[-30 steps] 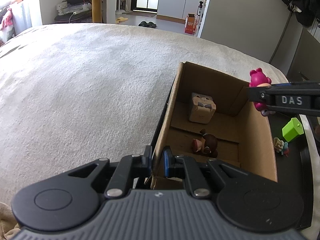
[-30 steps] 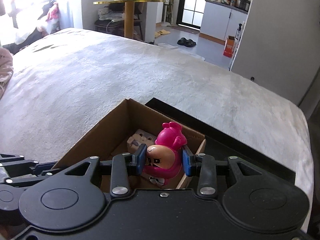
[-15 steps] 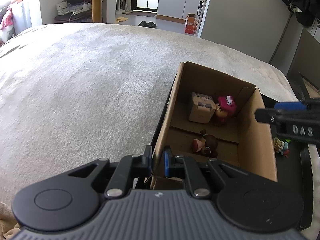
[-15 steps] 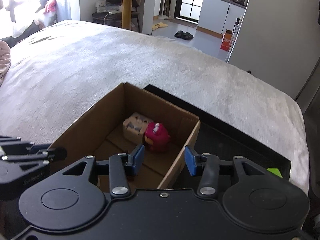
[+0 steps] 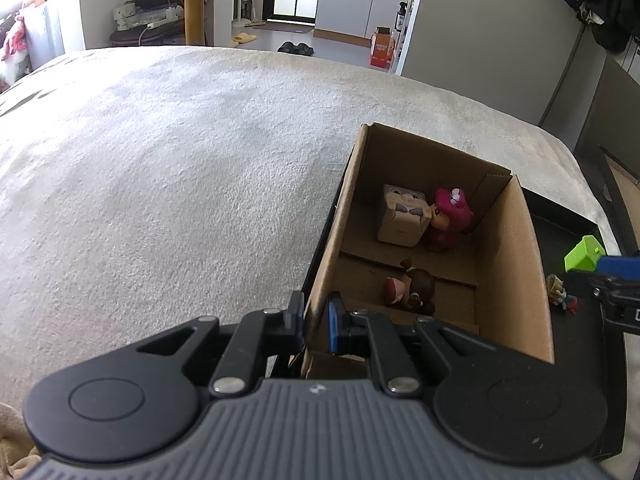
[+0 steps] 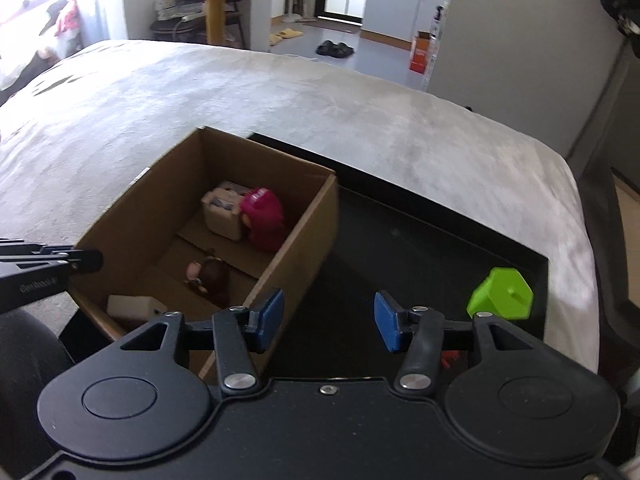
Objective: Organize rigid objects
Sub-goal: 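Move the right gripper to the mug figurine and grasp it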
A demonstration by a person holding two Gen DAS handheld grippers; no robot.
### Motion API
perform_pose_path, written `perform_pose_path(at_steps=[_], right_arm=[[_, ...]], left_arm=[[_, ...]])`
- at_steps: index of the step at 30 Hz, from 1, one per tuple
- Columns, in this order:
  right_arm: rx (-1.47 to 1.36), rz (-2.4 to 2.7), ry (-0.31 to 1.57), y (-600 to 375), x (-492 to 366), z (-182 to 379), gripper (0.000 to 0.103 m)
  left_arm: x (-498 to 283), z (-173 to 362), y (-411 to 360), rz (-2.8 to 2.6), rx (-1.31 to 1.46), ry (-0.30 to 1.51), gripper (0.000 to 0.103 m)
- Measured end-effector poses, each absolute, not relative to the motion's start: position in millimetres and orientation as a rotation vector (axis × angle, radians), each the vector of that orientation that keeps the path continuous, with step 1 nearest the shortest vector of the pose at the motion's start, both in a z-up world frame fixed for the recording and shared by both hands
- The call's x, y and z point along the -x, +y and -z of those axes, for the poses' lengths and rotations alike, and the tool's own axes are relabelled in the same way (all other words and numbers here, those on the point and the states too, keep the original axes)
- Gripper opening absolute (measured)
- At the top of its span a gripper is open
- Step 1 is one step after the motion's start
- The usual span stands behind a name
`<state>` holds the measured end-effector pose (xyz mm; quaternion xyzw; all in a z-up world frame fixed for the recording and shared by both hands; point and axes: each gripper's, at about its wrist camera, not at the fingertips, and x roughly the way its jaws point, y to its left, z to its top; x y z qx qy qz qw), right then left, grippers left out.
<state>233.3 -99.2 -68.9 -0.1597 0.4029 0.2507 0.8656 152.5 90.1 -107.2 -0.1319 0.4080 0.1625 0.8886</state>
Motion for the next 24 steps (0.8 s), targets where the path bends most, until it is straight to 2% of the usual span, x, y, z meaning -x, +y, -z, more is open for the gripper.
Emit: perform_pose_path(at_steps=[6,19,24], right_arm=[[0.340,-0.479,0.848,-117.0,-232.1,74.1,0.055],[0.315,-0.410,0.876,-147.9,-247.0,90.4,0.055],[0.321,-0.408,0.880,-151.0,-253.6,99.5,0.060]], left_arm=[[-153.1,106.6,88.2,-0.343,0.261,0.850,0.011],[-156.4,107.7,84.0,-0.358,0.219,0.863,0.011],[-156.9,107.4,83.1,-0.359,0.212,0.865,0.011]])
